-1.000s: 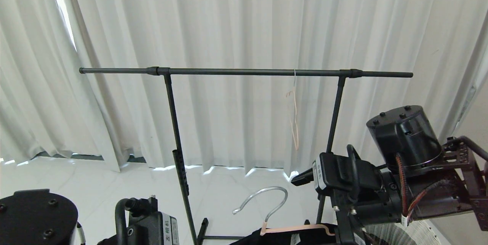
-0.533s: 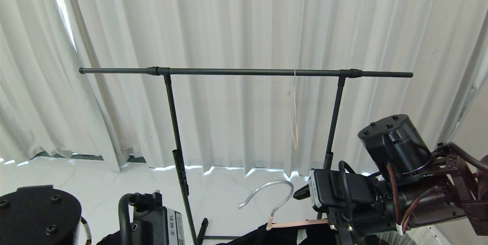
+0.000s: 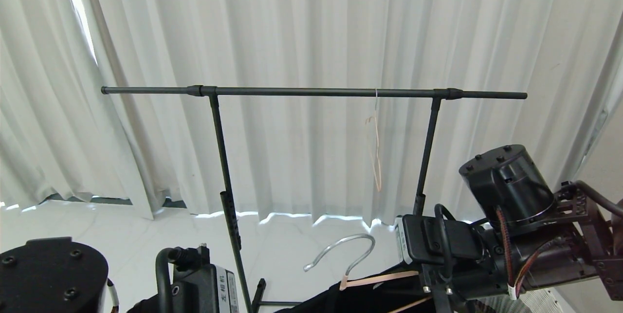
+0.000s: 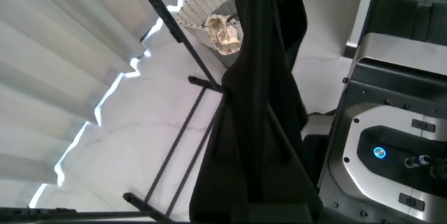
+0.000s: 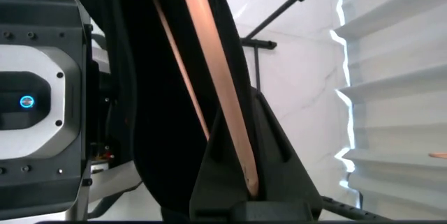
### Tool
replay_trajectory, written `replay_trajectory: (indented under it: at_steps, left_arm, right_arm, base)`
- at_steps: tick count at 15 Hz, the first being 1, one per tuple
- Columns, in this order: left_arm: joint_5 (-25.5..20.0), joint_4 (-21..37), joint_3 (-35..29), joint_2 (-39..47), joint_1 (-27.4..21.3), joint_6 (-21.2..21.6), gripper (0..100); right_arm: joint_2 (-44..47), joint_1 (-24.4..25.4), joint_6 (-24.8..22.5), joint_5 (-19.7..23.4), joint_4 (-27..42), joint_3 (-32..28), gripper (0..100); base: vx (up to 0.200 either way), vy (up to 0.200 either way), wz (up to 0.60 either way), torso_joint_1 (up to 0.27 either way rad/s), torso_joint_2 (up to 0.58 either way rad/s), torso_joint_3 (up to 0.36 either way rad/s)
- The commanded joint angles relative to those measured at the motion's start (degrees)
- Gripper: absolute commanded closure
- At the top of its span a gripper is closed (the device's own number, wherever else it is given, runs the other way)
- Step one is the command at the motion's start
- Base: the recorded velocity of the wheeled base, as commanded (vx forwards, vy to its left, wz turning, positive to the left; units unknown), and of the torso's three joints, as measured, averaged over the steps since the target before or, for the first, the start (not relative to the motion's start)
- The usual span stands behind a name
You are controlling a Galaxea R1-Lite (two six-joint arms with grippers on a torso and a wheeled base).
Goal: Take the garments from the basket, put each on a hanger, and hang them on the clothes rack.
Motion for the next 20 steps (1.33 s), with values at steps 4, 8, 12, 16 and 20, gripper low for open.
replay_trajectory:
  at_steps: [4, 8, 12, 16, 20]
  left_arm:
    - [1.2, 0.1, 0.1, 0.0, 0.1, -0.1, 0]
    - [2.5, 0.1, 1.1, -4.0, 0.3, -0.2, 0]
    - [6.8, 0.1, 10.3, -6.1, 8.5, -0.2, 0]
    - [7.0, 0.1, 12.3, -2.9, 13.9, -0.5, 0]
    - [6.6, 0.1, 11.0, -0.8, 13.9, -0.5, 100]
  right_arm:
    - [-3.7, -0.2, -2.3, 0.3, -0.2, 0.8, 100]
    - [-9.1, -6.0, -2.4, 0.3, -0.2, 4.4, 100]
    - [-13.2, -12.0, -2.1, 2.5, 0.0, 5.6, 100]
    - [-14.9, -12.5, -1.1, 4.6, -0.2, 5.4, 100]
    - [-16.1, -10.9, -1.0, 4.6, -0.2, 5.5, 100]
  base:
    - [0.000, 0.000, 0.00, 0.000, 0.00, 0.000]
    - [0.000, 0.000, 0.00, 0.000, 0.00, 0.000]
    - [0.000, 0.000, 0.00, 0.000, 0.00, 0.000]
    - [0.000, 0.000, 0.00, 0.000, 0.00, 0.000]
    - [0.000, 0.000, 0.00, 0.000, 0.00, 0.000]
